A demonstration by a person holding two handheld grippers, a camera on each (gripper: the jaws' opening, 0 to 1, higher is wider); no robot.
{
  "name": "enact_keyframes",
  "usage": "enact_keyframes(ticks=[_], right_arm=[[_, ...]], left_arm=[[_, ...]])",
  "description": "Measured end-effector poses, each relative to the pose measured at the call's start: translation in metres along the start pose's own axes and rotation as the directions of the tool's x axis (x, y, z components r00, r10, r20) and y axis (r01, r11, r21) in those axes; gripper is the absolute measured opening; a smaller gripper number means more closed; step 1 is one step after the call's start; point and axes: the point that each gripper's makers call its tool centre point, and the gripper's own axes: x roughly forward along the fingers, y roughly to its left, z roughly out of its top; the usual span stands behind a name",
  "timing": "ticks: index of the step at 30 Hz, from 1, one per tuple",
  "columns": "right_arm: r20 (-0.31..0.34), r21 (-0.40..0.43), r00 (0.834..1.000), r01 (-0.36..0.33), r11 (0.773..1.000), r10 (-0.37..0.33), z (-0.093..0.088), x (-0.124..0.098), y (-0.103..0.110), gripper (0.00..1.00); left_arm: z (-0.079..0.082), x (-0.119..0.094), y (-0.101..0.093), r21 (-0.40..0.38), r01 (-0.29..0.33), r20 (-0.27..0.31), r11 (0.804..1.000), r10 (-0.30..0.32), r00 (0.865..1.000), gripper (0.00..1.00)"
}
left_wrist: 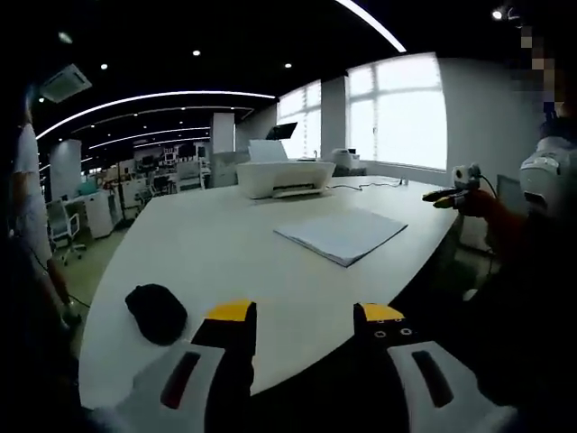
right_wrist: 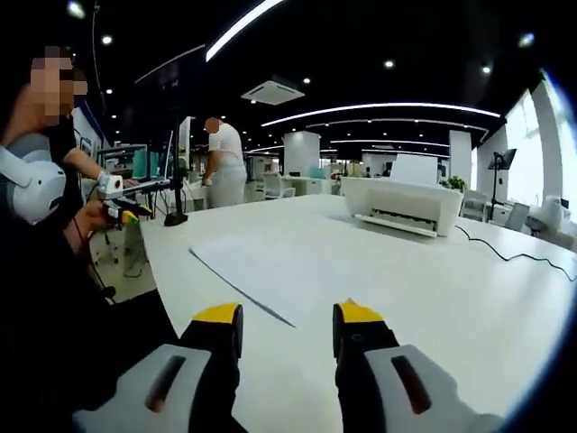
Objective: Organize the stack of printing papers by aligning and flattening the scattered papers on the table
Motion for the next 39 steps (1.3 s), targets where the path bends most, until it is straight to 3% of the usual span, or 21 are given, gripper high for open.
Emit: enact_keyframes(ticks=[39], right_arm=[[-0.013,-0.001,1.000,-0.016,1.000,0.016,-0.0042,0.0015,0.0050,0.35]], left_arm=[[0.0049,-0.0033,-0.0024,0.022,-0.011,-0.011,1.000,0.011,1.000,0.47]])
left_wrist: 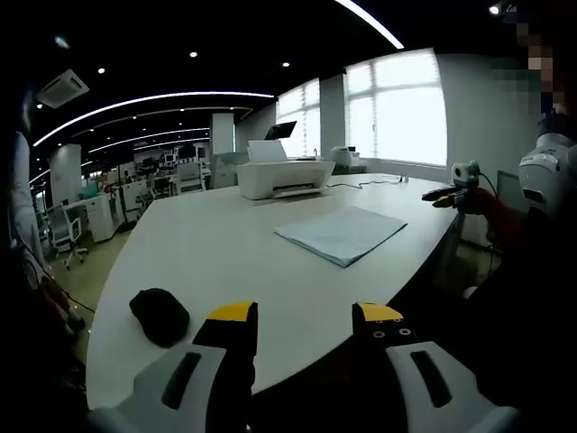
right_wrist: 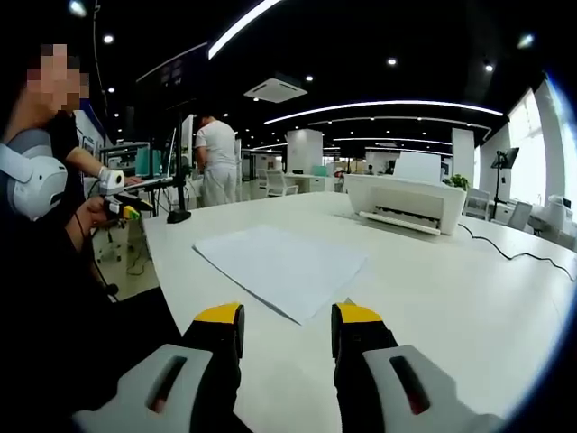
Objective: Organize the stack of printing papers by aligning and flattening the scattered papers on the table
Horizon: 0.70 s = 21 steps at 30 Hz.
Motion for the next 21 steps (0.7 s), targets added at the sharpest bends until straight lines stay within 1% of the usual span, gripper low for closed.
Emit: enact_keyframes(ticks=[21], right_arm=[[0.013,0.008,1.000,-0.004,1.000,0.004,0.0004,-0.0020,-0.0020,0.35]], left_arm=[[0.0003,-0.0031,0.0014,0.001,-0.009,-0.002,1.000,0.009,1.000,0.46]])
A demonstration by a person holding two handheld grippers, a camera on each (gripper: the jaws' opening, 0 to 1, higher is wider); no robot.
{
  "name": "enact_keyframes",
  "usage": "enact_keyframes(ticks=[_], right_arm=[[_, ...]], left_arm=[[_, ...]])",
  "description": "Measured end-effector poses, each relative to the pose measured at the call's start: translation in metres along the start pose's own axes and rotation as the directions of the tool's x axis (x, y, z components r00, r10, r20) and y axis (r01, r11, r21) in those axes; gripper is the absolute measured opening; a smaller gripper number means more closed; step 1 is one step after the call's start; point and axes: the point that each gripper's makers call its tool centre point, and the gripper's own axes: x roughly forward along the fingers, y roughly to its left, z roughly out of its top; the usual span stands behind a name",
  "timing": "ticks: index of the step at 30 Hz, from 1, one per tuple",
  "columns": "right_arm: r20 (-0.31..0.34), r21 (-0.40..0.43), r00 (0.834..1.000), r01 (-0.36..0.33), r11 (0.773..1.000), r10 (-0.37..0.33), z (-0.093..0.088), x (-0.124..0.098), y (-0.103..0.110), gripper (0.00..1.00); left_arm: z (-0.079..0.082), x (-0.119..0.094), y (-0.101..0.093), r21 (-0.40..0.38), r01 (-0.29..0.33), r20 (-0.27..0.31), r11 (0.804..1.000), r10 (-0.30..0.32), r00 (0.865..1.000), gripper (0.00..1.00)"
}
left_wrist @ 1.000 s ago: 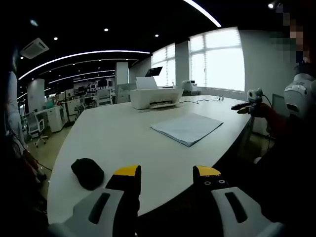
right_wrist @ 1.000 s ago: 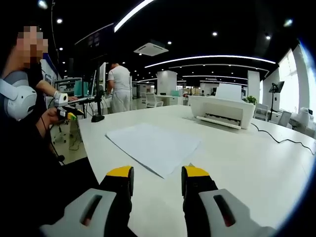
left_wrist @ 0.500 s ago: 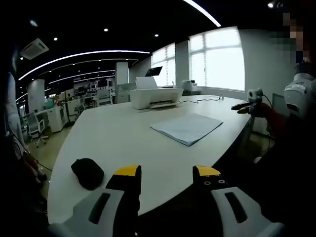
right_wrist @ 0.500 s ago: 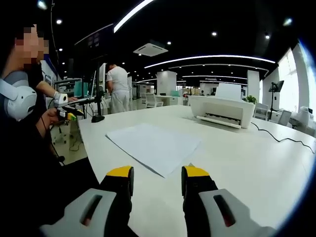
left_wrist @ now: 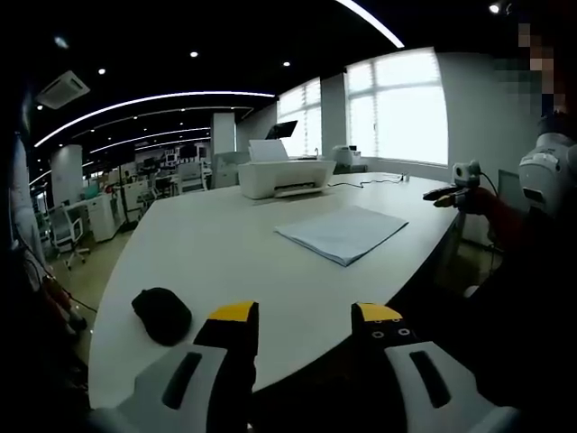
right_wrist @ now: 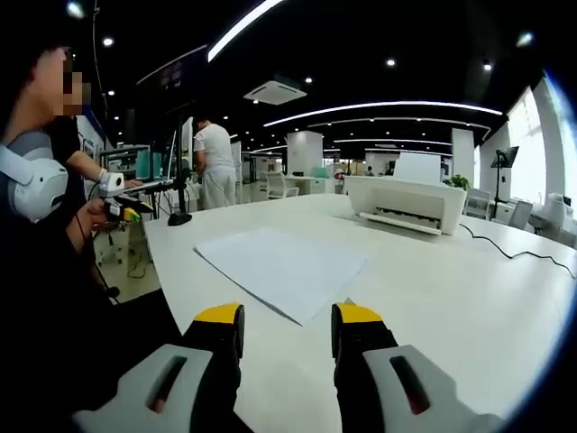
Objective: Organize the stack of printing papers by aligning and flattening the scattered papers on the table
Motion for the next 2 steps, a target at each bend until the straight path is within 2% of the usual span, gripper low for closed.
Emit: enact_keyframes(ticks=[2], right_arm=[[0.001,0.001,1.000,0.000,1.000,0.000,0.0001,-0.0004,0.0002,0.35]], left_arm=[[0.0001,-0.0002,0.0000,0.002,0.000,-0.001,1.000,0.000,1.000,0.46]])
